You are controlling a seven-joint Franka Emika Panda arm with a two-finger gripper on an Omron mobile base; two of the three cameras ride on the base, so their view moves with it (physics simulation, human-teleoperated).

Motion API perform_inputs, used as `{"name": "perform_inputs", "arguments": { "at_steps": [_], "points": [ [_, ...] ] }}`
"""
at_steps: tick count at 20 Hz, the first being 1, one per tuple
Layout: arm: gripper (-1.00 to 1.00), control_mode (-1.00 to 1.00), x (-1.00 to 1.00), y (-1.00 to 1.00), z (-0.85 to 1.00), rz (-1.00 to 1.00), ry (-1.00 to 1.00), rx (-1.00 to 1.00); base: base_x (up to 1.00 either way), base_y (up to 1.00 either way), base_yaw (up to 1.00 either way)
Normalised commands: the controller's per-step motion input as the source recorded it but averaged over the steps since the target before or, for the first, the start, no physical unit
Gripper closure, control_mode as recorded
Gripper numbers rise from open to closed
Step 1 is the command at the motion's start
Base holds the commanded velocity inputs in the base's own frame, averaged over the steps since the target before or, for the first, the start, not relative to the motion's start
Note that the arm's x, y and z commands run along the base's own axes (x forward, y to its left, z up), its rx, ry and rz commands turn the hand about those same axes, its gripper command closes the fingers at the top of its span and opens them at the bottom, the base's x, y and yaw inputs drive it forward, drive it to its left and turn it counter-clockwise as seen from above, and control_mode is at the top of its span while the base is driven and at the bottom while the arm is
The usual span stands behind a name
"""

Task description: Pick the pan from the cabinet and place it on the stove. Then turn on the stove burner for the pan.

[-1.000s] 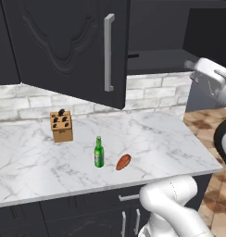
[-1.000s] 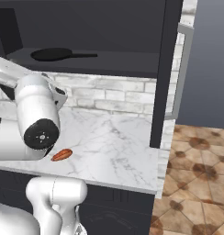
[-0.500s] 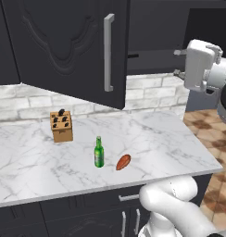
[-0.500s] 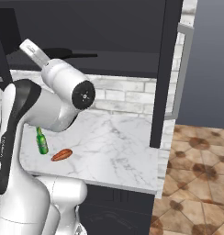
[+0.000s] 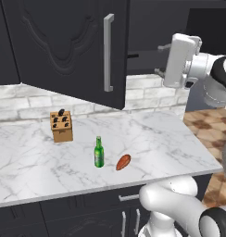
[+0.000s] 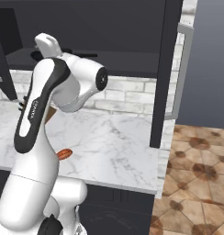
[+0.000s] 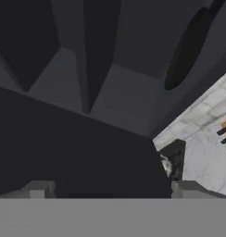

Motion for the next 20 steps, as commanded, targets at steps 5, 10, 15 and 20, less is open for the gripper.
{"name": "perform_inputs", "arguments": {
  "at_steps": [5,10,15,20],
  "points": [
    [-1.0,-1.0,0.12,0.54,-0.11,0.2,0.14,0.07,0.0,0.0,0.0],
    [-1.0,-1.0,-0.12,0.66,-0.07,0.19,0.06,0.02,0.0,0.0,0.0],
    [-1.0,-1.0,-0.33,0.78,-0.06,0.18,0.02,0.0,0.0,0.0,0.0],
    [-1.0,-1.0,-0.49,0.76,-0.04,0.18,0.0,0.0,0.0,0.0,0.0]
  ]
}}
